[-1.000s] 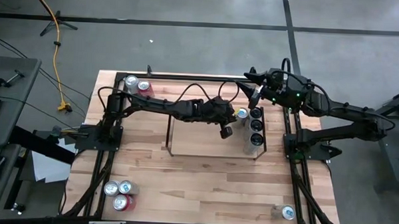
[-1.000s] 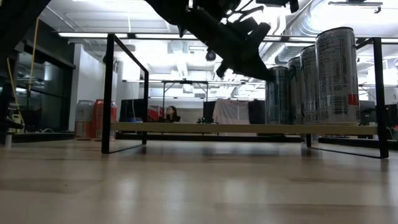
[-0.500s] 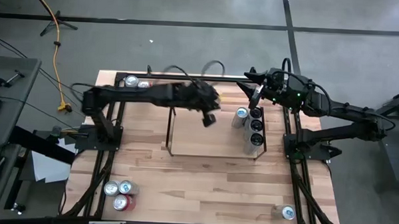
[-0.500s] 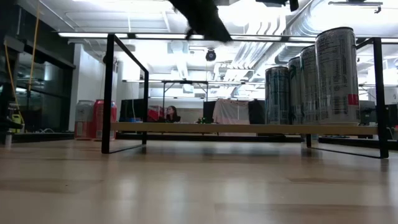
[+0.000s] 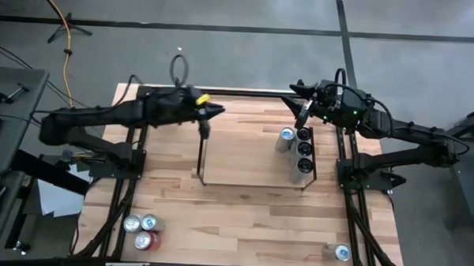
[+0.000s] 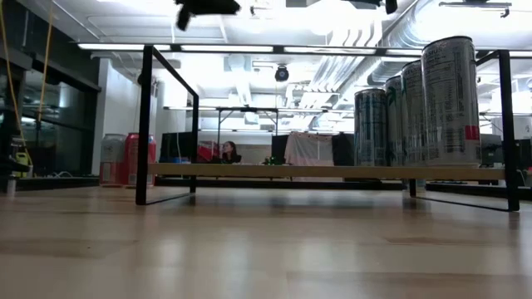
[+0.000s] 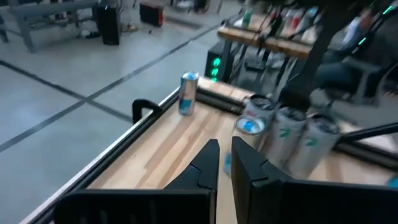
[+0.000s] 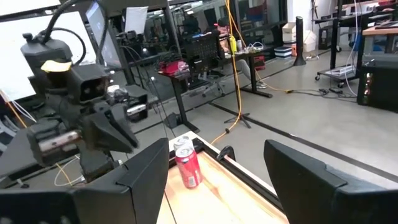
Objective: Place canned beverage on shelf
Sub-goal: Put the blue soda can on the shelf aligned with the other blue soda can
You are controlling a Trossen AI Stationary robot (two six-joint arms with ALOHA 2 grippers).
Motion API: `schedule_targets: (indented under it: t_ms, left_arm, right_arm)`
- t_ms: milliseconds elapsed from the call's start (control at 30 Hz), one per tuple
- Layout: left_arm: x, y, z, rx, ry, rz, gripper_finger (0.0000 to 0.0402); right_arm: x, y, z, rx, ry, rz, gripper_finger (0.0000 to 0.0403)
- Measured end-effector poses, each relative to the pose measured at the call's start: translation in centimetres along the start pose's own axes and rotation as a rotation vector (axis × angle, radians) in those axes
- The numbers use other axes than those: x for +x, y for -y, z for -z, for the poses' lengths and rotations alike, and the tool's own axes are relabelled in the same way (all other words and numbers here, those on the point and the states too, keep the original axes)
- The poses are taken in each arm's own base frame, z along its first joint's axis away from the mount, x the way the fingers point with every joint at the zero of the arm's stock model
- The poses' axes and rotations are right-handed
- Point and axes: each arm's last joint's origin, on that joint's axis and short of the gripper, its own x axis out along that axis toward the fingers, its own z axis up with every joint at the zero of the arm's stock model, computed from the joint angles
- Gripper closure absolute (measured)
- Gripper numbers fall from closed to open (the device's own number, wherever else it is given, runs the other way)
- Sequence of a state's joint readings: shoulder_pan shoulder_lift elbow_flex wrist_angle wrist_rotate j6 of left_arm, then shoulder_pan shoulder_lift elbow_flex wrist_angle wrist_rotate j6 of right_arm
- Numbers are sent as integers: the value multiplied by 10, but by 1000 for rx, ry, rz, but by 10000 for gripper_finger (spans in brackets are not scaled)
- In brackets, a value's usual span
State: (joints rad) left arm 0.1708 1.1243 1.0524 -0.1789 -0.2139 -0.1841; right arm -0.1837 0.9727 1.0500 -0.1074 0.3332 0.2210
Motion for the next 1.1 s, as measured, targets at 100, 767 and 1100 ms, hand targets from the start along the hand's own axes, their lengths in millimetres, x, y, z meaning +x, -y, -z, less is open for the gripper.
schedule_targets:
  t_ms: [100, 767, 1100]
  left_arm:
    - [-14, -3, 1, -13, 38, 11, 401]
    - [-30, -13, -9, -18, 68, -28, 401]
    - [-30, -15, -8, -24, 55, -40, 366]
  right_arm:
    - [2, 0, 1, 18, -3, 20, 153]
    - [10, 115, 78, 296, -751, 1147, 154]
    - [10, 136, 91, 456, -586, 1212, 153]
